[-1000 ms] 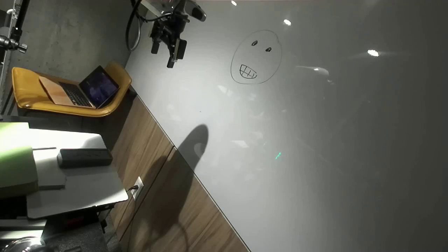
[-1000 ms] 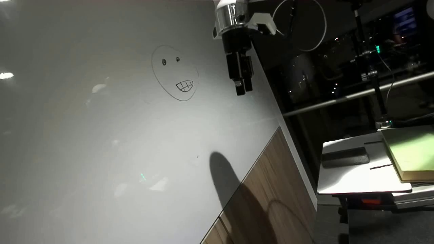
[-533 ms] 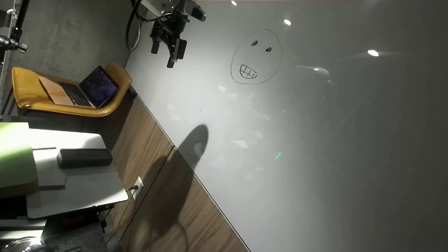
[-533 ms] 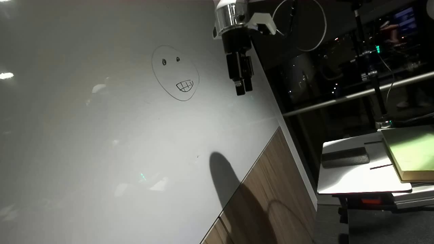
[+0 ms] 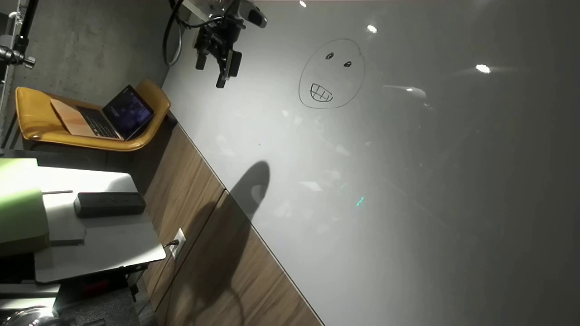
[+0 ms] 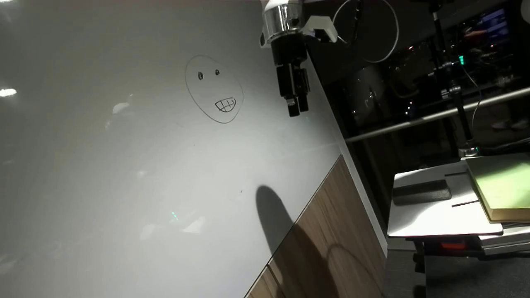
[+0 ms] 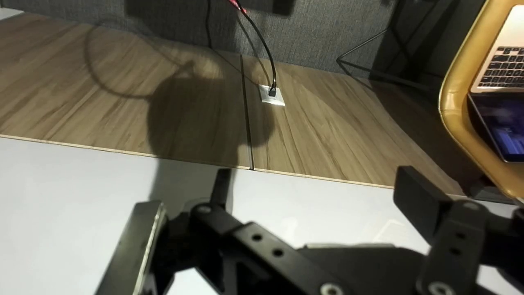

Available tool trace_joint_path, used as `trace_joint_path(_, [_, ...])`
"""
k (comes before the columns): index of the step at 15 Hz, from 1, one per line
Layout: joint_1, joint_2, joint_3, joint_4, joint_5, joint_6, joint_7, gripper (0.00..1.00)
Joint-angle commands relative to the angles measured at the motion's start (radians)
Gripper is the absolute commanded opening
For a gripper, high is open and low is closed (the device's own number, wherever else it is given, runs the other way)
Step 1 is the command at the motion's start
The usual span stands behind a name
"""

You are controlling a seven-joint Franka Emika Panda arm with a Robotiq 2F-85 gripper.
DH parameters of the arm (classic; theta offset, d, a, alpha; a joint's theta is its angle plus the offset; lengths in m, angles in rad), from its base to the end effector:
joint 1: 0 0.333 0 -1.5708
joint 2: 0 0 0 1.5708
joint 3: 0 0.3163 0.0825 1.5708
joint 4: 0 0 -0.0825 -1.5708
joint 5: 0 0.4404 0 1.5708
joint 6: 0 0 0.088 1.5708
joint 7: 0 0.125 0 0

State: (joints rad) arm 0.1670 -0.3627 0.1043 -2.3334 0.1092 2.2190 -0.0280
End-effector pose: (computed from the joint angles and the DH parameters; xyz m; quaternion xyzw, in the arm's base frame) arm 0.4984 0.1452 0.4620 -0.9847 -0.1197 -0.1190 0.0433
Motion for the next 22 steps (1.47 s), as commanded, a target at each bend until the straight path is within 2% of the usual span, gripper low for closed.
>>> trace_joint_path(1, [-0.016, -0.009, -0.004, -0.020, -0.011, 0.018, -0.011, 1.00])
trace_joint_path(6, [-0.057, -0.046, -0.008, -0.089, -0.091, 0.047, -0.018, 1.00])
trace_joint_path(12, [-0.049, -0.168, 0.002, -0.293, -0.103, 0.056, 0.001, 1.00])
trace_joint_path(15, [-0.063, -0.196, -0.007, -0.394, -0.116, 0.116, -0.001, 1.00])
trace_joint_path(18, [-0.083, -0.184, -0.009, -0.485, -0.136, 0.213, 0.013, 1.00])
trace_joint_path(19, [-0.096, -0.113, -0.006, -0.427, -0.149, 0.216, 0.019, 1.00])
trace_joint_path(22, [-0.115, -0.058, -0.008, -0.454, -0.163, 0.270, 0.025, 1.00])
